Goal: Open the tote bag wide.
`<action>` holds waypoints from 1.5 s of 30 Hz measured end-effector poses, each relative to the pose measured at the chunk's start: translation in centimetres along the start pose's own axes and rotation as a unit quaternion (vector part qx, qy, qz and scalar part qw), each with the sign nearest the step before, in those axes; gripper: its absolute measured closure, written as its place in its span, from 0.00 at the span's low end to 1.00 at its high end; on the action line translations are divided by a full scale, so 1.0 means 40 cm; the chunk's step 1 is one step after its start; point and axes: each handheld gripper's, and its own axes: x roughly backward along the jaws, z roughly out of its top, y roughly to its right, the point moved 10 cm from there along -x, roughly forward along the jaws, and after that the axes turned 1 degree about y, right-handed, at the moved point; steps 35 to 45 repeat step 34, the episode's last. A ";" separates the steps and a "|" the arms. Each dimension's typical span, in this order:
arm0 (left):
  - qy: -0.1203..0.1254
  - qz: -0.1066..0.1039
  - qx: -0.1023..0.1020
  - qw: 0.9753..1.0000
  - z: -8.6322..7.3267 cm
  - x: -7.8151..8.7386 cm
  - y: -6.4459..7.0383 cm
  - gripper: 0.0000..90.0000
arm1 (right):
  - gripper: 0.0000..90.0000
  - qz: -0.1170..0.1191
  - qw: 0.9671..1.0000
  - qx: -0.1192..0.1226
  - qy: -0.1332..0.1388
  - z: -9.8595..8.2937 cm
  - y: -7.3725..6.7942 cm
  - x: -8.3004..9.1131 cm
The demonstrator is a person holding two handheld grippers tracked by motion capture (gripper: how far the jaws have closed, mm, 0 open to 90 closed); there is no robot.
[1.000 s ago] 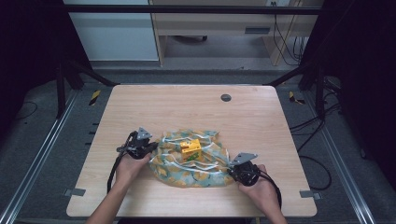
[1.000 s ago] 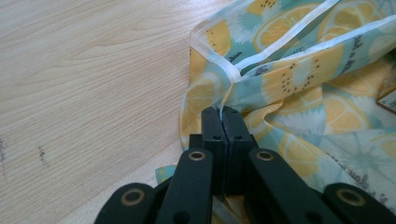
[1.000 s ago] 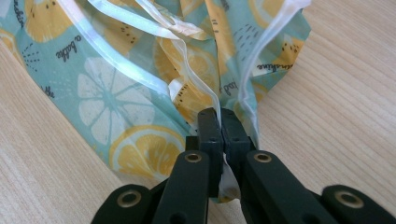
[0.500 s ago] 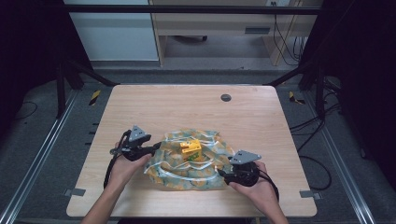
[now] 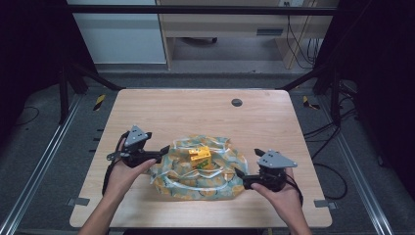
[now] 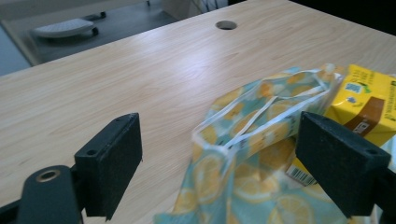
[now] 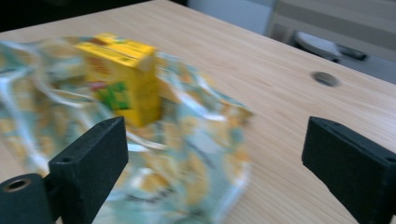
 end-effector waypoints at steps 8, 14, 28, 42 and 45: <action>-0.016 0.034 0.035 0.999 -0.090 0.064 -0.084 0.11 | 0.05 -0.080 0.996 -0.042 -0.021 -0.063 0.125 0.025; -0.032 0.058 0.051 0.996 -0.171 0.119 -0.143 0.09 | 0.06 -0.098 0.993 -0.061 -0.038 -0.099 0.161 0.023; -0.058 0.106 0.074 0.990 -0.276 0.159 -0.207 0.08 | 0.09 -0.136 0.979 -0.080 -0.126 -0.236 0.235 0.010; -0.083 0.106 0.074 0.988 -0.299 0.147 -0.205 0.08 | 0.09 -0.140 0.977 -0.097 -0.131 -0.251 0.237 0.022; -0.083 0.106 0.074 0.988 -0.299 0.147 -0.205 0.08 | 0.09 -0.140 0.977 -0.097 -0.131 -0.251 0.237 0.022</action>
